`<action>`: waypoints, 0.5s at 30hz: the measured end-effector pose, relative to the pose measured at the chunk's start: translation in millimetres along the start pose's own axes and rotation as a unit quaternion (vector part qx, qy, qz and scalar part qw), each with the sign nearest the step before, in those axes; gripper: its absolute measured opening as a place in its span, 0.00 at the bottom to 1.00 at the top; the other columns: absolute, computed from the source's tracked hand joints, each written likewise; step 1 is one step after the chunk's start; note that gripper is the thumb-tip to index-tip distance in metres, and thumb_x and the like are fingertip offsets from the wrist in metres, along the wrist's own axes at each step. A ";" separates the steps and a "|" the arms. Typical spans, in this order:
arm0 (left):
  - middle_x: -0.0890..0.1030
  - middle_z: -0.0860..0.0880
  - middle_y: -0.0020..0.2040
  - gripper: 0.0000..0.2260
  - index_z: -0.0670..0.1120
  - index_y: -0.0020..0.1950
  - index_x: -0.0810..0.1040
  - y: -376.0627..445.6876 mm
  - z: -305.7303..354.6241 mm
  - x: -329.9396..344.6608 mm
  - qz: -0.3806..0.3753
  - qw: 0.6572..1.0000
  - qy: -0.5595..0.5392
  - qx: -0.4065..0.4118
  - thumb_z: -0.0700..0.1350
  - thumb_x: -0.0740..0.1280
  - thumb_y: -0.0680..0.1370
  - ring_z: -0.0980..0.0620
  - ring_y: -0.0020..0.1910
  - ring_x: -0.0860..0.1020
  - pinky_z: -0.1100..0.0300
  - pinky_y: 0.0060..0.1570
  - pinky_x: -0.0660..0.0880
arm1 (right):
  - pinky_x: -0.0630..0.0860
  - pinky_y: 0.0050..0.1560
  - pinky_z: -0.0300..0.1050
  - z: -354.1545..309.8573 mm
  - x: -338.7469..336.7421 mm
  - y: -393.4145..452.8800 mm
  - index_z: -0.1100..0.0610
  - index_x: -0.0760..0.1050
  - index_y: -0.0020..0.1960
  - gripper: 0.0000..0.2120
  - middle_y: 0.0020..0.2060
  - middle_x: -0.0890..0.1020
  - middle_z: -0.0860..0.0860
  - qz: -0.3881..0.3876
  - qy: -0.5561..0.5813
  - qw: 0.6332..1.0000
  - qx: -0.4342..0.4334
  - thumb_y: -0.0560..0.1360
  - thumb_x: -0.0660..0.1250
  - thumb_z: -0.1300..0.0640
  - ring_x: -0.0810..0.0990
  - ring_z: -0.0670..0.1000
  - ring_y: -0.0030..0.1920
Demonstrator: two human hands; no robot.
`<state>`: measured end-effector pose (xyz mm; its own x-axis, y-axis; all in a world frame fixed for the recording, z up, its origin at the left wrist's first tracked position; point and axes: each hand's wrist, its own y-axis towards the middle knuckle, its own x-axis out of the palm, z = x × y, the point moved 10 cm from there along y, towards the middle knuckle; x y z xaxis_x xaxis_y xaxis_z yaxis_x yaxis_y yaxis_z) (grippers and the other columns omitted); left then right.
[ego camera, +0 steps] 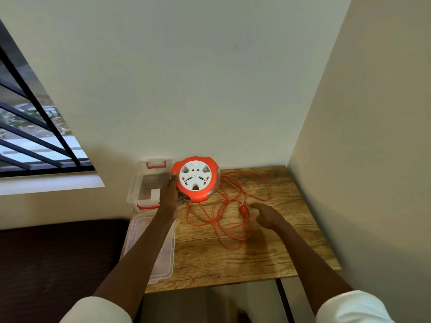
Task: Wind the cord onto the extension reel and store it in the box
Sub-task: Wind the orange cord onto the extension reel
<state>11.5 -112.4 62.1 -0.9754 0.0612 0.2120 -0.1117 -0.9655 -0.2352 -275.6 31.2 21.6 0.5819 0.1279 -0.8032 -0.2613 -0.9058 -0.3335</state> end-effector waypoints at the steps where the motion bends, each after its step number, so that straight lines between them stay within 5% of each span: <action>1: 0.84 0.44 0.55 0.20 0.45 0.66 0.77 1.0 2.9 2.7 -0.009 1.000 0.021 0.012 0.58 0.63 0.81 0.42 0.51 0.84 0.50 0.42 0.83 | 0.69 0.70 0.50 1.3 -7.4 1.3 0.57 0.68 0.74 0.24 0.72 0.72 0.56 0.019 -0.001 1.000 0.006 0.79 0.60 0.65 0.71 0.56 0.71; 7: 0.85 0.52 0.42 0.14 0.50 0.52 0.79 4.2 41.7 23.6 -0.039 0.988 0.131 0.079 0.58 0.63 0.81 0.52 0.38 0.84 0.62 0.28 0.77 | 0.75 0.61 0.49 -69.0 -85.5 8.3 0.55 0.79 0.64 0.14 0.58 0.83 0.52 0.144 0.172 0.968 -0.112 0.81 0.65 0.52 0.81 0.51 0.58; 15: 0.84 0.54 0.40 0.17 0.51 0.52 0.79 6.5 107.3 66.4 -0.063 0.971 0.181 0.144 0.62 0.59 0.81 0.58 0.34 0.83 0.67 0.25 0.73 | 0.81 0.41 0.45 -162.9 -138.2 26.6 0.41 0.76 0.61 0.16 0.48 0.86 0.49 0.051 0.267 0.944 -0.189 0.75 0.69 0.40 0.84 0.48 0.44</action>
<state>-33.6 -141.7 176.5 -0.9664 0.2170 -0.1379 -0.2266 -0.9723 0.0579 -237.5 -76.4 204.1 0.9001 -0.0975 -0.4245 -0.1020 -0.9947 0.0123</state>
